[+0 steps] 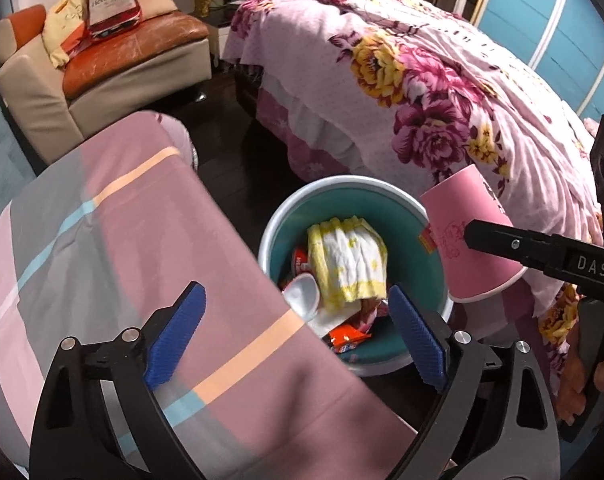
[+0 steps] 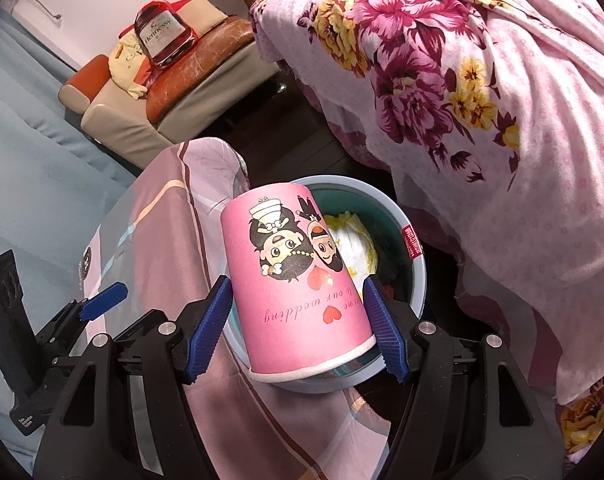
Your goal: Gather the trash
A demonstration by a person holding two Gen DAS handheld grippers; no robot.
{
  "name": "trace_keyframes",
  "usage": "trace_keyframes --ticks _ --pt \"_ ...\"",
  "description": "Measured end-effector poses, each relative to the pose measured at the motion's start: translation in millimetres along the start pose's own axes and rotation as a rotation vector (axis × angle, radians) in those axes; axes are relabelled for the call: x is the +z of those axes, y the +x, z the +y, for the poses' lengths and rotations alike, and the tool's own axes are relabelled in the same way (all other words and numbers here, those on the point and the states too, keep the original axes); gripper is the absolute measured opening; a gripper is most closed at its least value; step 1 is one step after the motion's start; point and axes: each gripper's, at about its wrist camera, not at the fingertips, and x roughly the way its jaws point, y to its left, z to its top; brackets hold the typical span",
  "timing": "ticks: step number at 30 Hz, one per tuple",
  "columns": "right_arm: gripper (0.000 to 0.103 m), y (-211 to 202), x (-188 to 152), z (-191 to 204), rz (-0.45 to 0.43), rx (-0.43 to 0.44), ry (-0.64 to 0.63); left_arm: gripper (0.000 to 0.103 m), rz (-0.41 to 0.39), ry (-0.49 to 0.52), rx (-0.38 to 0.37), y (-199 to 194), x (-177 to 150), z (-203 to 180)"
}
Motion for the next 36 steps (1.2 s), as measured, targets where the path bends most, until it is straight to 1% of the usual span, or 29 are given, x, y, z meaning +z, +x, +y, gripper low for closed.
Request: trace_keyframes --ticks 9,16,18,20,22,26,29,33,36 --pt "0.065 11.2 -2.2 19.5 0.026 -0.044 -0.051 0.094 0.003 -0.058 0.007 -8.1 -14.6 25.8" --pt "0.067 15.6 -4.7 33.2 0.039 -0.075 -0.076 0.095 0.004 -0.081 0.010 -13.7 -22.5 40.2" --pt "0.074 17.4 -5.7 37.0 0.046 -0.083 -0.084 0.095 0.003 -0.094 -0.001 -15.5 -25.2 45.0" --pt "0.074 19.0 -7.0 41.7 0.054 -0.100 -0.098 0.095 0.001 -0.106 -0.010 -17.2 -26.9 48.8" --pt "0.077 19.4 -9.0 46.3 0.058 -0.115 -0.111 0.095 -0.002 -0.113 -0.013 -19.8 -28.8 51.6" --pt "0.088 16.8 -15.0 53.7 0.059 -0.141 -0.126 0.095 -0.007 -0.120 -0.016 -27.0 -34.3 57.4" --pt "0.090 11.6 -20.0 61.0 0.049 -0.161 -0.151 0.095 -0.011 -0.125 0.004 -33.5 -38.1 59.4" --pt "0.096 4.4 -28.4 73.0 0.053 -0.192 -0.192 0.095 -0.011 -0.135 0.002 -42.7 -43.1 62.6" --pt "0.096 -3.5 -34.8 81.5 0.045 -0.209 -0.209 0.095 -0.023 -0.139 -0.001 -53.2 -49.0 65.4"
